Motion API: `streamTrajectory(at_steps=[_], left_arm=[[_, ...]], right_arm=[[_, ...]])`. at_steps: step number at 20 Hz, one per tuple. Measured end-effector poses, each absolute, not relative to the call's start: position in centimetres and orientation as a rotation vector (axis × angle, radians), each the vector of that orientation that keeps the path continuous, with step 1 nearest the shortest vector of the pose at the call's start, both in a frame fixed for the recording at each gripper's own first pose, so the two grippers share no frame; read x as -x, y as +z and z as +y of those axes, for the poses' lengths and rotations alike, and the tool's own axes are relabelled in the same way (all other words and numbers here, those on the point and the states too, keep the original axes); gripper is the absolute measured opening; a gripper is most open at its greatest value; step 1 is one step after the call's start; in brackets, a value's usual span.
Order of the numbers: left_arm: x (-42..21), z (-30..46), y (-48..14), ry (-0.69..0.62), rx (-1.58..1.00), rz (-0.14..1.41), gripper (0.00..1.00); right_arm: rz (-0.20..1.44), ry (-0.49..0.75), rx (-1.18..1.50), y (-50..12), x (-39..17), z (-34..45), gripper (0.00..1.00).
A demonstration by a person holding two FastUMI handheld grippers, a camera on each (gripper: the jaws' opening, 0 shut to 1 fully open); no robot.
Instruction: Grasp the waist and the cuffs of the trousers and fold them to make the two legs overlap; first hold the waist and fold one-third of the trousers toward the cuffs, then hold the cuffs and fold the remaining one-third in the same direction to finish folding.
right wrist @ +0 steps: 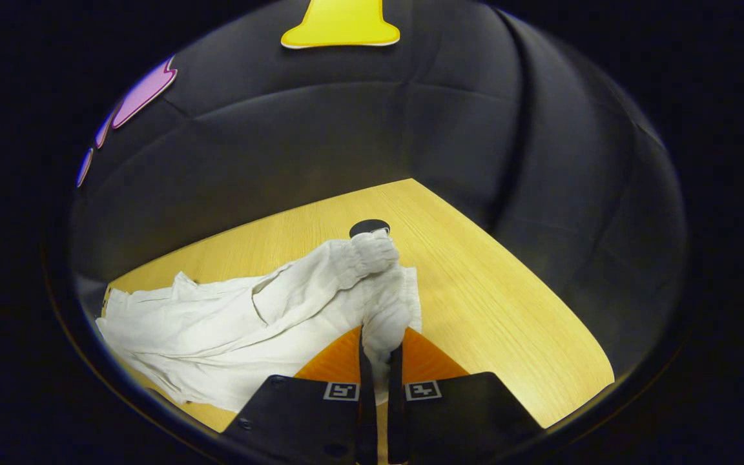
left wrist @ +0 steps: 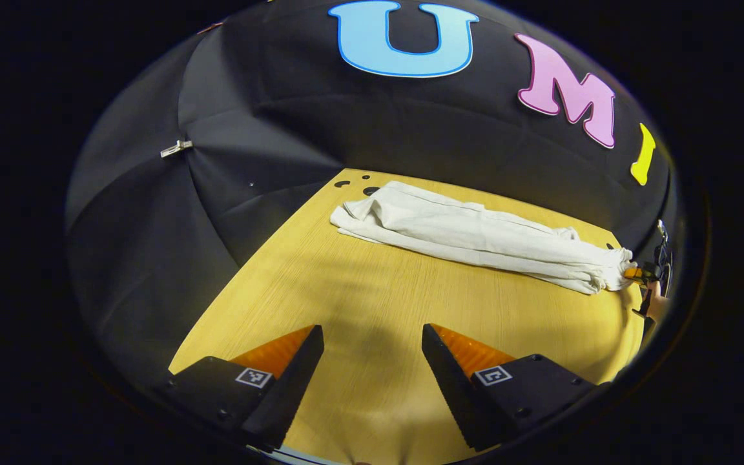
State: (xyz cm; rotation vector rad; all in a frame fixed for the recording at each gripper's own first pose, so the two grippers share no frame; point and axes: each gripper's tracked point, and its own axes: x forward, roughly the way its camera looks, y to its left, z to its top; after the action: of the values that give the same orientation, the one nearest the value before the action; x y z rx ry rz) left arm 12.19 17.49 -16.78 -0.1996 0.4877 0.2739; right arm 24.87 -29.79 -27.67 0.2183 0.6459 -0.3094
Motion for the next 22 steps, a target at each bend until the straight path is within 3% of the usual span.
streamTrajectory(at_steps=[10, 16, 22], left_arm=[[-11.7, 16.3, -16.5, 0.257, 0.322, 0.428, 0.96], [-11.0, 14.9, -17.4, 0.262, 0.370, 0.406, 0.96], [-11.4, 13.3, -17.8, 0.275, 0.498, 0.349, 0.96]], right_arm=[[0.400, -0.103, -0.006, -12.1, -28.2, -22.9, 0.10], [0.328, 0.084, 0.036, -5.0, -26.4, -18.8, 0.10], [0.300, 0.275, 0.059, -0.5, -23.2, -19.6, 0.10]])
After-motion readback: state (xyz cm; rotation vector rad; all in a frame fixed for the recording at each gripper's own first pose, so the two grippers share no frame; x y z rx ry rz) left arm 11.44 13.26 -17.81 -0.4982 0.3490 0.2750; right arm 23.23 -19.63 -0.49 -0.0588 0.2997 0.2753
